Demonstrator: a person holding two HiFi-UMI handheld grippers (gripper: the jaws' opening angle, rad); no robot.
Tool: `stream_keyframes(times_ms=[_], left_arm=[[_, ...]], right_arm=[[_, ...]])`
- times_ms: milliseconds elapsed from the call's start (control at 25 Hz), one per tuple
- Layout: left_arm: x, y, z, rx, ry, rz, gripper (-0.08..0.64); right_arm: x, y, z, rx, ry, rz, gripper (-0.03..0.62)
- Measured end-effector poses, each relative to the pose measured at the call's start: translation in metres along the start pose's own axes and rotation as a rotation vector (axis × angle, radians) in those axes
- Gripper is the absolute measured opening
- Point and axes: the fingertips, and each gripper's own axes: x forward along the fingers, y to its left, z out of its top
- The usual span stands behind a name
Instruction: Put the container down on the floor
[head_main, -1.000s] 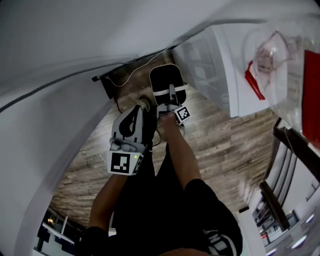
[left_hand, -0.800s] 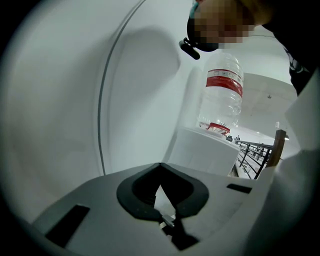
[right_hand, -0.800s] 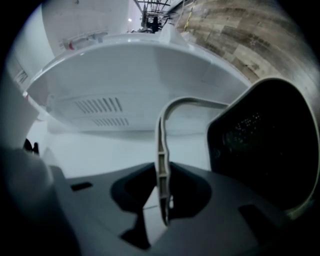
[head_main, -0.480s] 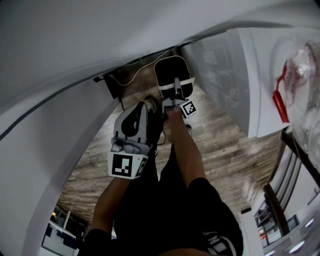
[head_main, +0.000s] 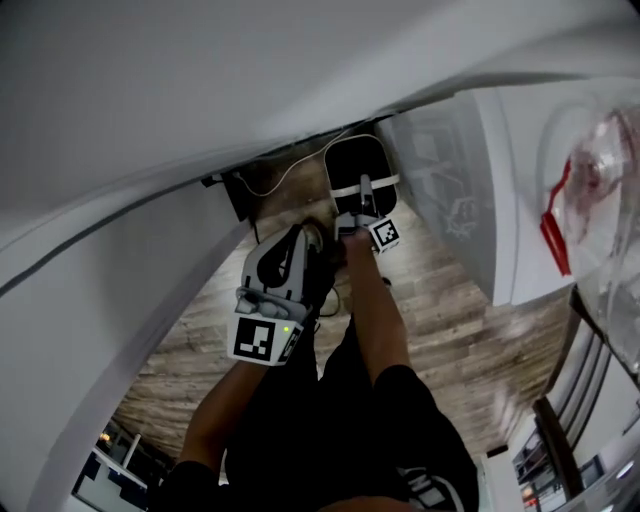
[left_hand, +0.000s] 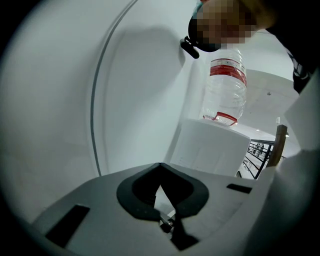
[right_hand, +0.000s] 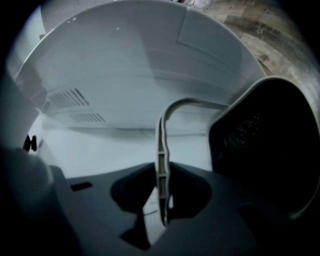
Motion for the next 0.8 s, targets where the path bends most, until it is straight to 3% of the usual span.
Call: stream_keyframes(times_ms=[240, 600, 800], left_arm=[[-0.004, -0.013, -0.003, 0.006, 0.003, -0.005, 0.031], [-0.007, -0.024, -0.01, 0.0, 0.009, -0.007, 0.031], [-0.006, -0.024, -0.009, 0.018, 0.008, -0.007, 0.031]], right_arm=[[0.015, -0.009, 0.006, -0.041, 0.035, 0.021, 0.081], [0.026, 0.011, 0.01, -0.067, 0.072, 0.154, 0.08], [0.018, -0.01, 0.011, -0.074, 0.098, 0.12, 0.08]])
